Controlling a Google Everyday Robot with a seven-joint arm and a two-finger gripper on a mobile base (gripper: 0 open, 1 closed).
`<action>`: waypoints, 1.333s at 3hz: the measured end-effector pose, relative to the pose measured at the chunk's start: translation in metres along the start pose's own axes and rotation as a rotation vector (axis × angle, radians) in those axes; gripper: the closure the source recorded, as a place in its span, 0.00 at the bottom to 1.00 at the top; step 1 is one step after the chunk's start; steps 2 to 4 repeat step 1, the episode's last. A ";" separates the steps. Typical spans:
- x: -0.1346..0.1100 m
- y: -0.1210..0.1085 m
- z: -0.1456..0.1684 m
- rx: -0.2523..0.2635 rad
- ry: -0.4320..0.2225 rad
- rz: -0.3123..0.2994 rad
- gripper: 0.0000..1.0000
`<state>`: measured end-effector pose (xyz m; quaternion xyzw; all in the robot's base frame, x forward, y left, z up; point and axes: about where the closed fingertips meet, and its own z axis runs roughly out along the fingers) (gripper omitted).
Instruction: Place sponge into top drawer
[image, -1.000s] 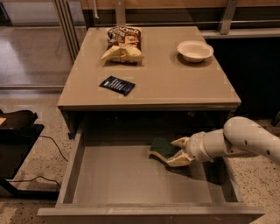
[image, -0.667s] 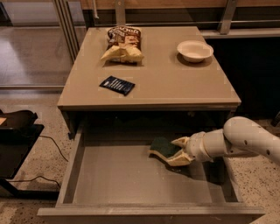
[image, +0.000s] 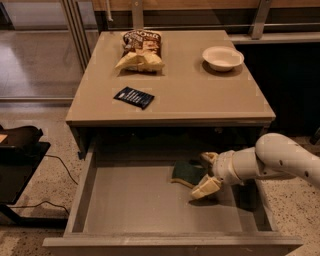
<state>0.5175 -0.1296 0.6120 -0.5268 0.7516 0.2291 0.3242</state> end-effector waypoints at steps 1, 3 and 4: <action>0.000 0.000 0.000 0.000 0.000 0.000 0.00; 0.000 0.000 0.000 0.000 0.000 0.000 0.00; 0.000 0.000 0.000 0.000 0.000 0.000 0.00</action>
Offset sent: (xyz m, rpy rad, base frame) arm 0.0000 0.0000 0.0000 0.0000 0.0000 0.0000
